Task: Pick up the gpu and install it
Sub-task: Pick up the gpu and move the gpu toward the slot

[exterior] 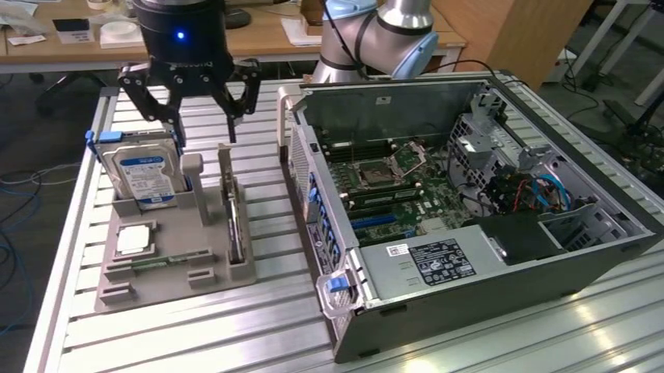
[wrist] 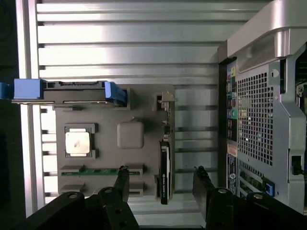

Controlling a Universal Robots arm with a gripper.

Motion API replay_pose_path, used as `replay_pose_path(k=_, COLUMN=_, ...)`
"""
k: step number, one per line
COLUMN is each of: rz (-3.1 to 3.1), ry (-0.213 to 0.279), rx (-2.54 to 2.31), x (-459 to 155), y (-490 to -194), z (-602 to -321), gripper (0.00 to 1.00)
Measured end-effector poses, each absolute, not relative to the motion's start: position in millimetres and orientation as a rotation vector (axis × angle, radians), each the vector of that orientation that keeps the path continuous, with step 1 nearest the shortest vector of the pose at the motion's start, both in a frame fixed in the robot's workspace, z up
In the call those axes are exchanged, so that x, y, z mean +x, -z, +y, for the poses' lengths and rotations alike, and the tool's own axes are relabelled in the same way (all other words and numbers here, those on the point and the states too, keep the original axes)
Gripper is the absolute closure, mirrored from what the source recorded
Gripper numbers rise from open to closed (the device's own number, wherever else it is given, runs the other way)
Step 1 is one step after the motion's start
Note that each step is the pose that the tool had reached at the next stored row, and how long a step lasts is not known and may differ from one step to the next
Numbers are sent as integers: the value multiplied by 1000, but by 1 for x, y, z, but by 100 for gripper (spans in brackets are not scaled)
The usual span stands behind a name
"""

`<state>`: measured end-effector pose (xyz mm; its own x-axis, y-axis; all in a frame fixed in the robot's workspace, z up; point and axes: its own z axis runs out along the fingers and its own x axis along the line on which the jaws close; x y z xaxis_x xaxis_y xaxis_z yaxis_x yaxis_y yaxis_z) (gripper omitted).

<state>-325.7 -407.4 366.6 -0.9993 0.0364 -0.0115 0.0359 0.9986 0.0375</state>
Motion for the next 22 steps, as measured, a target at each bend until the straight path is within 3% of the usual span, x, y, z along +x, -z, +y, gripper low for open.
replay_pose_path(k=22, rz=3128, ry=-58, rx=56, x=-326, y=-333, z=-432, gripper=35)
